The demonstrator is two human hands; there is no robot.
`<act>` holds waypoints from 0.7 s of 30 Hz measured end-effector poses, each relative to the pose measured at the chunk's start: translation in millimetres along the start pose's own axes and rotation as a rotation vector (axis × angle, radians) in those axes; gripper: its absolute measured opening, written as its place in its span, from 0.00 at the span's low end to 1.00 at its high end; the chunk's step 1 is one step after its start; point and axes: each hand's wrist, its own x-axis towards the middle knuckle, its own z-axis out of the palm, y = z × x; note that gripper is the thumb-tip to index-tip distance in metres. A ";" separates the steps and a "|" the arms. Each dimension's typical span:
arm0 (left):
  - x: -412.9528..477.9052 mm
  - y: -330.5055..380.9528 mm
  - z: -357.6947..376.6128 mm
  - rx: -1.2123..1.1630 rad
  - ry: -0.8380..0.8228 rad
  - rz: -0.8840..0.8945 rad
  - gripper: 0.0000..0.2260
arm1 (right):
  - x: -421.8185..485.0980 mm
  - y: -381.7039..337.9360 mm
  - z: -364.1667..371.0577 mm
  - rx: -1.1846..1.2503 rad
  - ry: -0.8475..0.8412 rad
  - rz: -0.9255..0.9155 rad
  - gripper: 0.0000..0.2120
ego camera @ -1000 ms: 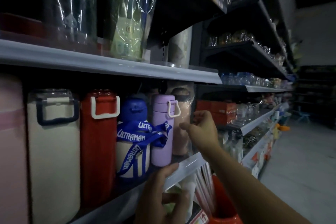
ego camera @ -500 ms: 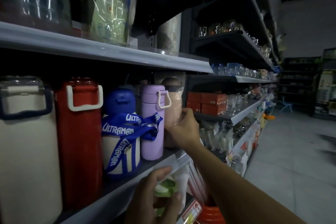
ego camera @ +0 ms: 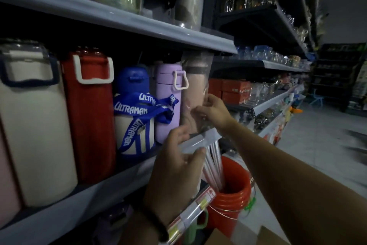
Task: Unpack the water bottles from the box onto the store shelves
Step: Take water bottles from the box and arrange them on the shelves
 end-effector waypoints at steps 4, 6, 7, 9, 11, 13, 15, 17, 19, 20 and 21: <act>37.4 4.3 15.2 0.102 0.046 0.089 0.23 | 2.2 3.1 2.7 -0.036 -0.024 -0.006 0.25; 49.7 1.8 20.3 0.170 0.037 0.076 0.26 | 2.6 4.5 9.5 -0.036 -0.004 -0.009 0.33; 54.2 0.2 22.6 0.195 0.029 0.069 0.27 | 3.7 5.1 13.8 -0.041 0.010 -0.017 0.38; 60.8 -4.1 27.0 0.196 0.011 0.072 0.33 | 8.0 8.1 19.7 -0.080 0.048 -0.023 0.43; 65.7 -5.2 30.3 0.169 -0.033 0.066 0.38 | 10.5 7.0 19.2 -0.124 0.086 -0.034 0.39; 70.3 -3.8 32.1 0.120 -0.098 0.028 0.41 | 13.7 6.6 14.5 -0.140 0.097 -0.042 0.33; 77.9 -4.3 34.8 0.098 -0.110 0.021 0.41 | 16.7 6.9 7.9 -0.115 0.059 -0.060 0.32; 85.0 -2.6 38.7 0.090 -0.094 0.017 0.42 | 21.6 8.5 0.5 -0.063 -0.025 -0.073 0.34; 90.2 -2.0 43.4 0.112 -0.088 -0.005 0.44 | 26.9 11.4 -6.0 -0.048 -0.105 -0.091 0.24; 92.1 -2.7 46.1 0.115 -0.082 -0.015 0.45 | 28.4 11.5 -8.5 -0.028 -0.148 -0.099 0.17; 93.7 -3.9 48.7 0.116 -0.071 -0.025 0.46 | 29.2 11.4 -10.5 0.000 -0.186 -0.092 0.12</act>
